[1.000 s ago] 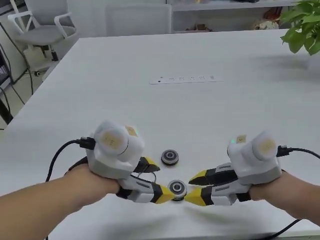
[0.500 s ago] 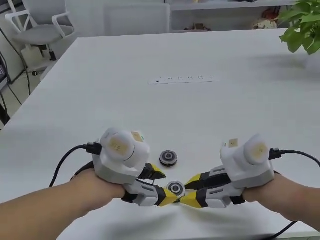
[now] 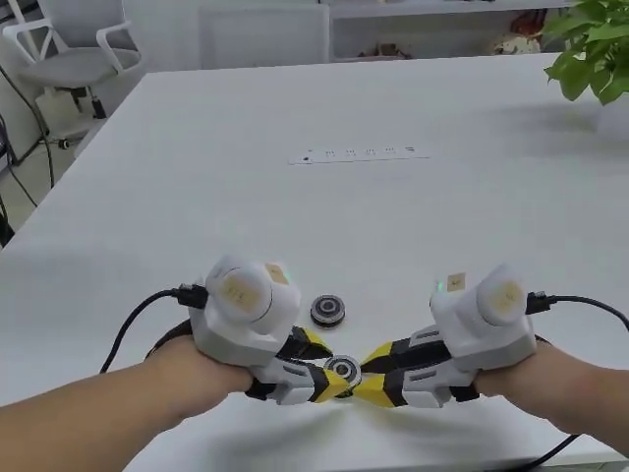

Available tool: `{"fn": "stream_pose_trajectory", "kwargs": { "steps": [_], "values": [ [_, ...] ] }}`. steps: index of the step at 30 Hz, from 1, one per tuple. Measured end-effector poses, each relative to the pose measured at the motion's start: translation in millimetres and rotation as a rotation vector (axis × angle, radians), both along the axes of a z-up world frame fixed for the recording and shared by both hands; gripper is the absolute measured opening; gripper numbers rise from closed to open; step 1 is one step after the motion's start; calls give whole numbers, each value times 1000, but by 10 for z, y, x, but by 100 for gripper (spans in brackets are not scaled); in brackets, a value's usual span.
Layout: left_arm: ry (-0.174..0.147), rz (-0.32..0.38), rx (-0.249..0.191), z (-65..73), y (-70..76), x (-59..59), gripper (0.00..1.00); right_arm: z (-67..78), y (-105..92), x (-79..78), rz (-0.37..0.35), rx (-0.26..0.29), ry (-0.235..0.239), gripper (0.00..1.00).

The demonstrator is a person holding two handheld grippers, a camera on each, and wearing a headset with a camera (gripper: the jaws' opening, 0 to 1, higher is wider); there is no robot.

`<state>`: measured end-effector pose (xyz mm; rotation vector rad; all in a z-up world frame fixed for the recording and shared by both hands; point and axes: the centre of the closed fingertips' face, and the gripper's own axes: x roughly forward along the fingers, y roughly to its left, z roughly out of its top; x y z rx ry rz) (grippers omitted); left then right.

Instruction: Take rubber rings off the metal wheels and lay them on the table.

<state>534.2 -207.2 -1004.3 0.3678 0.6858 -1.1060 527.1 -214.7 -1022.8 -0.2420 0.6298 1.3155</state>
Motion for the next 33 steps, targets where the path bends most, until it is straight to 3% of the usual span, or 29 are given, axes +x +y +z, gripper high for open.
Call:
{"fn": "stream_pose_trajectory", "kwargs": {
  "steps": [7, 12, 28, 33],
  "values": [
    [-29, -26, 13, -8, -23, -23, 20, 1, -1, 2, -5, 4, 0, 14],
    [-36, -7, 19, -10, -10, 2, 14, 2, -3, 0, -6, 2, 1, 13],
    [-63, 0, 26, -18, -28, -6, 14, -15, -23, 3, -16, -18, 3, 7],
    [-68, -5, 29, -20, -26, -2, 14, -27, -40, 17, -35, -16, 20, 0]
  ]
}}
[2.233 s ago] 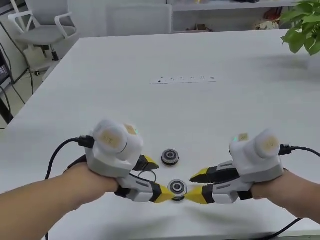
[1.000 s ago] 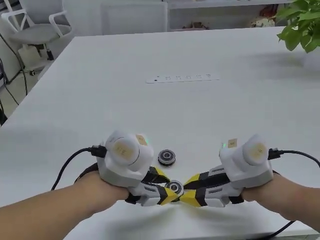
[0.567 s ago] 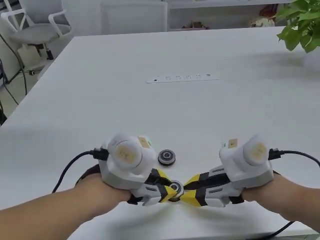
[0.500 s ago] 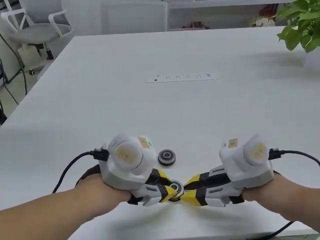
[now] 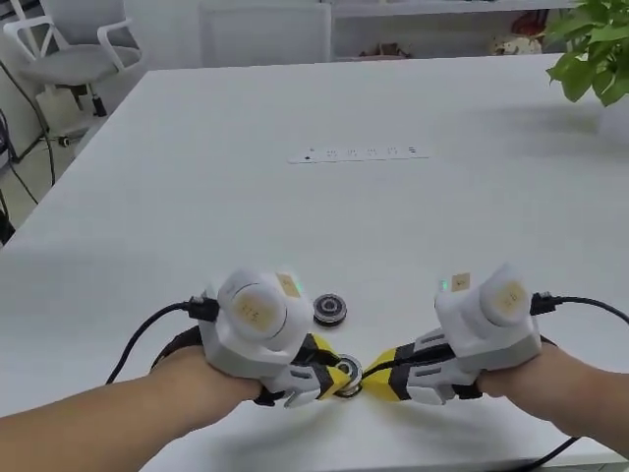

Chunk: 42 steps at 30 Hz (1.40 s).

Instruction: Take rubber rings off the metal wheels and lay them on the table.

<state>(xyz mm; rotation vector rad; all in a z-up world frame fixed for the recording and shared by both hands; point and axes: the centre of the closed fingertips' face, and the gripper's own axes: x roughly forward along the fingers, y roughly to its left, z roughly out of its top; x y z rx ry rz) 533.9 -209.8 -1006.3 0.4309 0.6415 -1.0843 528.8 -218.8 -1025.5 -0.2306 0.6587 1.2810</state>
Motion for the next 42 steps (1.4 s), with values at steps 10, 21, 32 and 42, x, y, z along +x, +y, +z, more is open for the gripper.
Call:
{"fn": "stream_pose_trajectory", "kwargs": {
  "steps": [10, 21, 32, 42],
  "values": [
    [-22, -7, 17, -3, -13, -3, 13, 17, -24, 38, -77, 50, 86, 0],
    [-26, -5, 18, -8, -17, 6, 12, 57, -51, 44, -130, 97, 145, 0],
    [-25, -1, 19, -8, -29, 4, 12, 135, -58, 93, -182, 162, 187, 0],
    [-29, 3, 24, -8, -29, 2, 12, 179, -33, 75, -185, 184, 203, 0]
  ]
}}
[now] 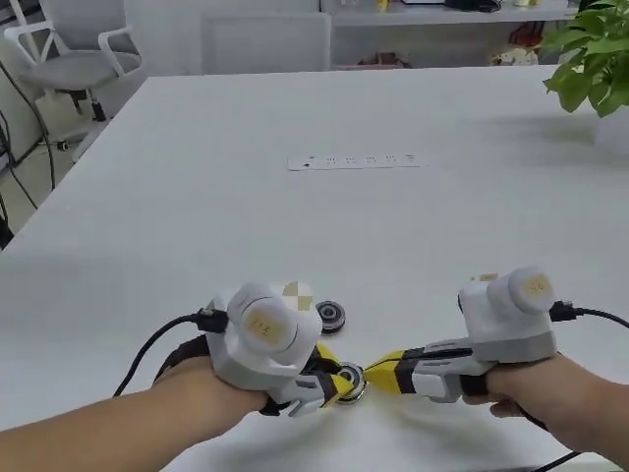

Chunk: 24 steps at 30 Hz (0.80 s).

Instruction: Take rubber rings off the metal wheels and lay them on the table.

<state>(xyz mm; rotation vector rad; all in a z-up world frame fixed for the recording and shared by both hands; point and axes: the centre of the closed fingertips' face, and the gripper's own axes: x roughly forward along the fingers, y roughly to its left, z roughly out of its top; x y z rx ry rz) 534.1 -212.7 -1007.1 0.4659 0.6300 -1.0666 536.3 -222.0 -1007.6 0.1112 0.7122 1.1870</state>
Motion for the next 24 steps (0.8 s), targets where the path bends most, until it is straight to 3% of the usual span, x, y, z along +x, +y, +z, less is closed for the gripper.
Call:
{"fn": "stream_pose_trajectory", "kwargs": {
  "steps": [24],
  "values": [
    [-1, 1, 8, 0, 0, 0, 12, 66, 112, -63, 49, 17, -23, 0]
  ]
}}
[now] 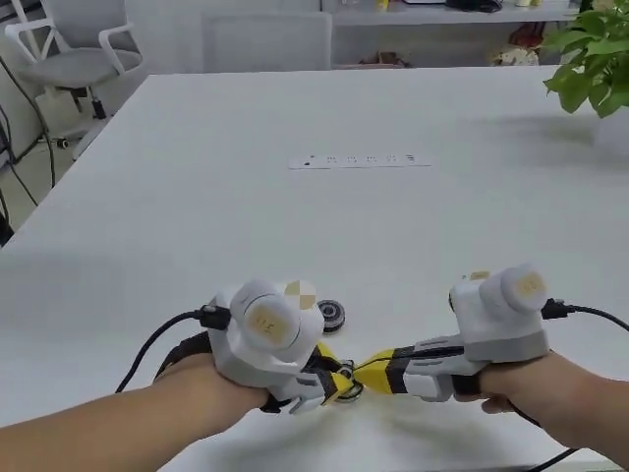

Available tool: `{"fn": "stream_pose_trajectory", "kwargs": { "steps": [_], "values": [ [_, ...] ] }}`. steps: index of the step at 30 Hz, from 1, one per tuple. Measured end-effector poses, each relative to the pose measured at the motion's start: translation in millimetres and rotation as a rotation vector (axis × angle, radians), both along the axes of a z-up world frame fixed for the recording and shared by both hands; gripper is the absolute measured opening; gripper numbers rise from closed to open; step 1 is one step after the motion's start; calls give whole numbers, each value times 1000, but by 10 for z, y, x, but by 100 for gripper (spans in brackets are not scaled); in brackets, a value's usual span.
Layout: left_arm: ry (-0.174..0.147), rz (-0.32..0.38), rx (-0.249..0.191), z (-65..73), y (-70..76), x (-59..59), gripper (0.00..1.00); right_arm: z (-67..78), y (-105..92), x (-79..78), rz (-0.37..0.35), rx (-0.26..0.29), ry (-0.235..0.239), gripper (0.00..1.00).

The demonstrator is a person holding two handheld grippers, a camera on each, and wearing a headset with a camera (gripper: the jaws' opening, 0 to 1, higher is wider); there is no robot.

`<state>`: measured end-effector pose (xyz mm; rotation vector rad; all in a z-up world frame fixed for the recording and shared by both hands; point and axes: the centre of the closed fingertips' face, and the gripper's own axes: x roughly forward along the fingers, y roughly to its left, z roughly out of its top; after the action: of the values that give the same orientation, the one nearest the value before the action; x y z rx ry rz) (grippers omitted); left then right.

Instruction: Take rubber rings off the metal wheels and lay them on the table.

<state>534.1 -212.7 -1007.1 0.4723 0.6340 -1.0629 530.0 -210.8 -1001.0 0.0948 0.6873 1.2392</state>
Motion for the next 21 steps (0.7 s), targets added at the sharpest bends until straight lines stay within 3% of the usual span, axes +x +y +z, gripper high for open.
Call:
{"fn": "stream_pose_trajectory", "kwargs": {
  "steps": [2, 4, 5, 6, 21],
  "values": [
    [-1, 1, 0, 0, 1, 0, 12, 7, 8, -6, 6, 4, -1, 0],
    [0, 1, 1, -2, 0, -1, 12, 32, 42, -97, 60, 21, 9, 0],
    [0, 1, 1, -3, 3, -4, 12, 40, 28, -9, 25, 14, -29, 0],
    [0, 3, -1, -3, 6, -6, 12, 27, 22, -45, 34, 9, -8, 0],
    [10, 5, -20, 0, -5, 0, 14, -10, -63, 23, -8, -6, -6, 0]
  ]
}}
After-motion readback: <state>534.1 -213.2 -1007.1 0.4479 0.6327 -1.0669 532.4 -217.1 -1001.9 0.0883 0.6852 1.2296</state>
